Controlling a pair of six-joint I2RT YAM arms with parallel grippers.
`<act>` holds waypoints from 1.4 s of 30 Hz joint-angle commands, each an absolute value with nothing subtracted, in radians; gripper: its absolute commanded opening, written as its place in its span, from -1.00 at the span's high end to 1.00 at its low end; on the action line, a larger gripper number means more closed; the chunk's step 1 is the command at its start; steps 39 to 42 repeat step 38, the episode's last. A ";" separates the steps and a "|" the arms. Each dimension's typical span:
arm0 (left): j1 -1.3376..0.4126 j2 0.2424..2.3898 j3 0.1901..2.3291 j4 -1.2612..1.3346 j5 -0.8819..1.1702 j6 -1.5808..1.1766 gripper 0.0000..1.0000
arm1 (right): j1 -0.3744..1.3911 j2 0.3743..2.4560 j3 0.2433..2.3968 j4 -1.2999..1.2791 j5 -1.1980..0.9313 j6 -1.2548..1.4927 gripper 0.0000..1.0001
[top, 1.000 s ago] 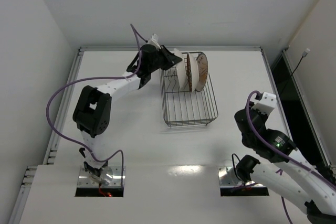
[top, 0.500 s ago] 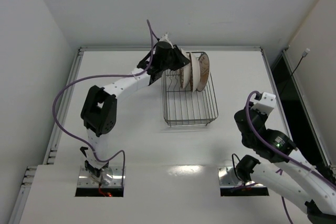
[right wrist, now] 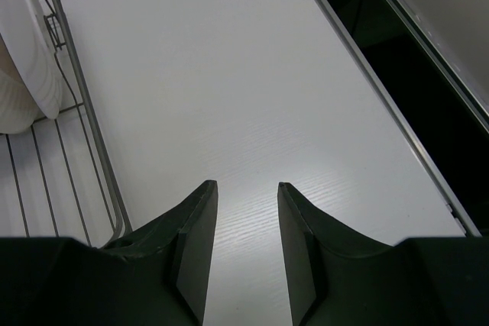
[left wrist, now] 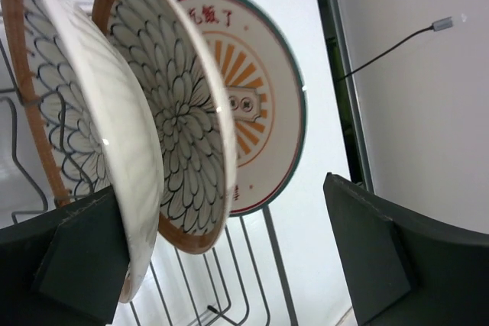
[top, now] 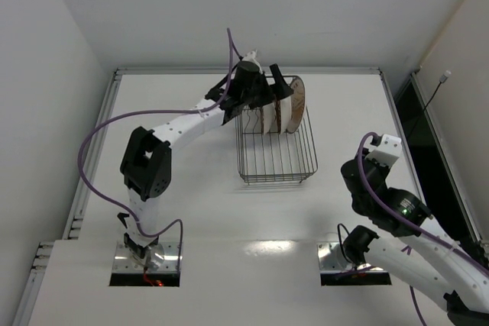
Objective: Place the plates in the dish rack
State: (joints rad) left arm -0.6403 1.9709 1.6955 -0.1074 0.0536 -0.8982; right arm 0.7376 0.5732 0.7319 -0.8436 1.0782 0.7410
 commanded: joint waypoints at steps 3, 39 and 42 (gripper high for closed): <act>-0.649 1.907 1.793 -0.132 0.055 -0.844 -1.00 | 0.746 0.581 0.739 -0.828 1.100 0.761 0.29; -0.614 0.916 0.936 -0.383 -0.629 -0.365 -1.00 | 0.746 0.768 1.052 -0.883 0.785 0.528 -1.00; -0.614 0.916 0.936 -0.383 -0.629 -0.365 -1.00 | 0.746 0.768 1.052 -0.883 0.785 0.528 -1.00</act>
